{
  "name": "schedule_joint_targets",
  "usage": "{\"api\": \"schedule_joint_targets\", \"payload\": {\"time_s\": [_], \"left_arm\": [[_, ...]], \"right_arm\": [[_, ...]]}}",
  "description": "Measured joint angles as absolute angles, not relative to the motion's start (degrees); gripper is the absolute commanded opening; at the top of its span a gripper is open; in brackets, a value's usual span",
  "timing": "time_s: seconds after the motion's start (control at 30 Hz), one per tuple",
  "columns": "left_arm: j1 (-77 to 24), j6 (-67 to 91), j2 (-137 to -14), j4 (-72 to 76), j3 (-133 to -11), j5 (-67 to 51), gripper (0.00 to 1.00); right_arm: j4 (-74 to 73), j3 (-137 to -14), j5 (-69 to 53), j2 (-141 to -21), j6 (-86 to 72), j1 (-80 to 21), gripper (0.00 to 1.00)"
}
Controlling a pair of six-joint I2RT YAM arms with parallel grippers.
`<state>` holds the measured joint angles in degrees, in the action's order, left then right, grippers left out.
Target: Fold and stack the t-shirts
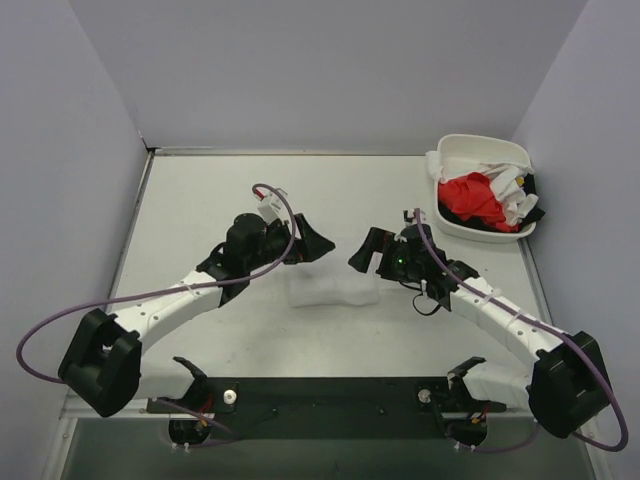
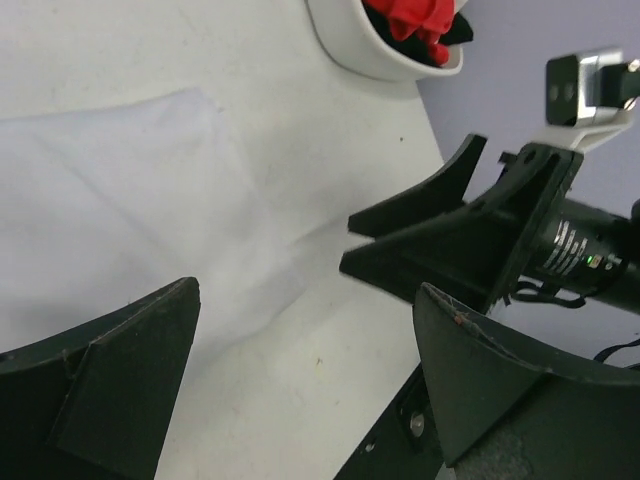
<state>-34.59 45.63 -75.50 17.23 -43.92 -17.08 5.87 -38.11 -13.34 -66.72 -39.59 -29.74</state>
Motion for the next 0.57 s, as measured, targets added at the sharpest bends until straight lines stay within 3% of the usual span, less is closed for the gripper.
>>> {"api": "schedule_joint_targets", "payload": {"time_s": [0.27,0.57], "left_arm": [[-37.8,40.6,-61.8,-4.9,-45.3,-1.6,0.98],[-37.7,36.0,-59.2,-21.5,-49.7,9.4,0.98]], "right_arm": [[-5.7,-41.0,1.9,-58.7,-33.5,-29.8,1.00],[-14.2,-41.6,12.2,-48.5,-29.4,-30.1,1.00]]}}
